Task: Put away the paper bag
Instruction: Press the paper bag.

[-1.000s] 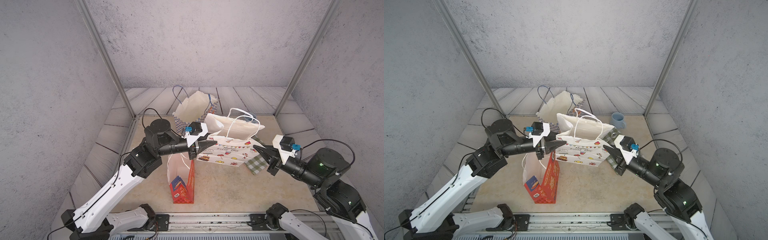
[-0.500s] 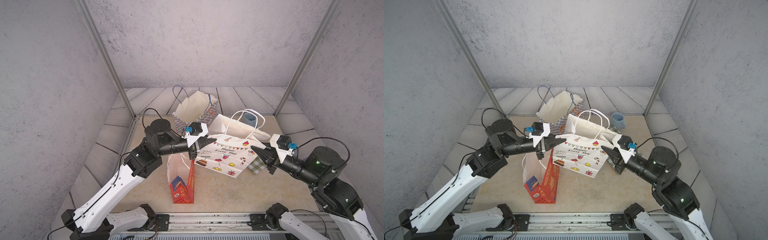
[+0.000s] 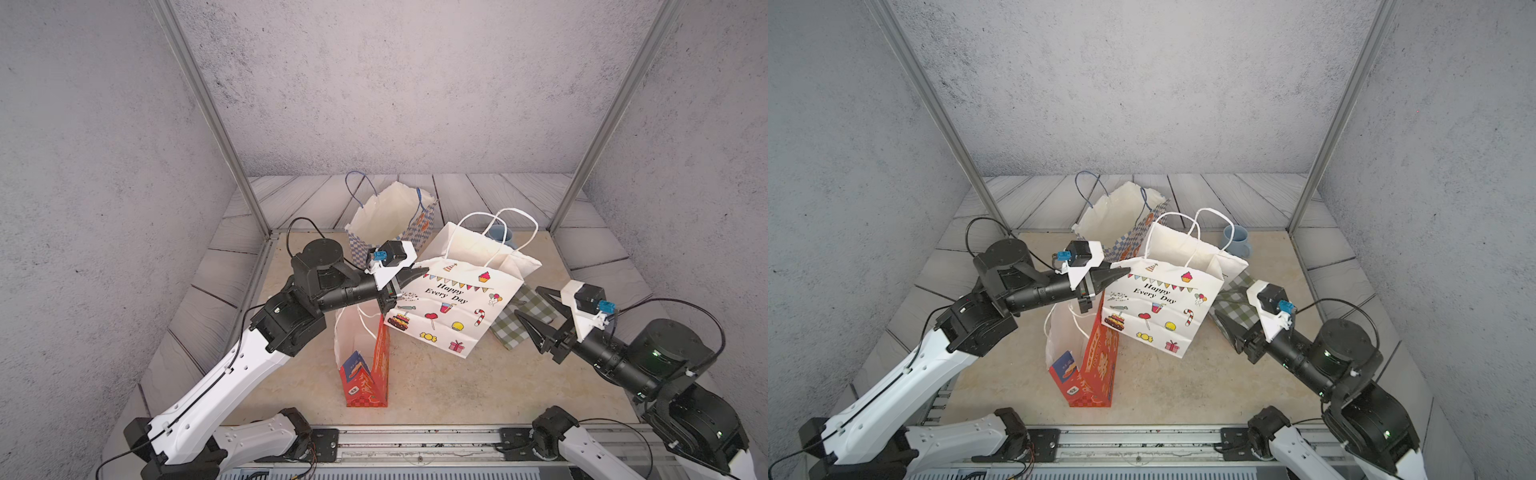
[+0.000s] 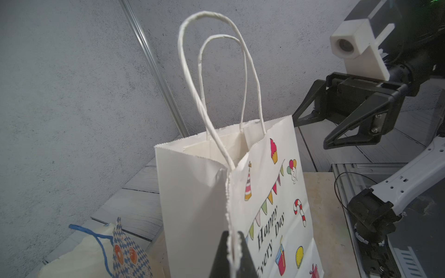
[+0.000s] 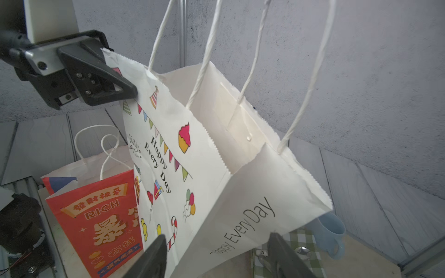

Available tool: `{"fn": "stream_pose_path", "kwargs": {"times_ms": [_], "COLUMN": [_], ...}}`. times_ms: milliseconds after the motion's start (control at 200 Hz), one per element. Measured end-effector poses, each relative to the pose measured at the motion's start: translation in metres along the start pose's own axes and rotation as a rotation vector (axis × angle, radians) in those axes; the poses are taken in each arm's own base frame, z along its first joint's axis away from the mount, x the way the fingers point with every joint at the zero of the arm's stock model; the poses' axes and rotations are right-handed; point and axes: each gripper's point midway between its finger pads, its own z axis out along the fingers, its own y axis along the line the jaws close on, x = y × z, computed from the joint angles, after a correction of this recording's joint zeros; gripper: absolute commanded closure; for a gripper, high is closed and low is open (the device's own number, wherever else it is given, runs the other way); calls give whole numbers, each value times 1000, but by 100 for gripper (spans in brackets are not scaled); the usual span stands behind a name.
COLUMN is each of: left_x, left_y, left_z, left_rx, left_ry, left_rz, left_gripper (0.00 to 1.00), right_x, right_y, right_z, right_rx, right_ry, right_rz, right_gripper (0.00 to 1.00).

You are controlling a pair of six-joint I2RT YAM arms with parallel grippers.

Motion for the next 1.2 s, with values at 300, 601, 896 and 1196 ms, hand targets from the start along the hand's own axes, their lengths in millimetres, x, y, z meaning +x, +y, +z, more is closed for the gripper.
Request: {"fn": "stream_pose_path", "kwargs": {"times_ms": [300,601,896,1196], "left_x": [-4,-16,-24,-26], "left_y": [1,-5,-9,-12], "left_z": [2,1,1,1], "left_rx": [0,41,69,91], "left_ry": [-32,-83,-127,-135], "left_rz": [4,-27,-67,-102], "left_gripper": [100,100,100,95], "right_x": [7,-7,-29,-32], "right_y": [-5,8,23,34], "right_z": [5,50,43,40], "right_rx": [25,-98,-188,-252], "right_ry": [57,47,-51,-73], "right_rz": [121,155,65,15], "right_gripper": [17,25,52,85]}}
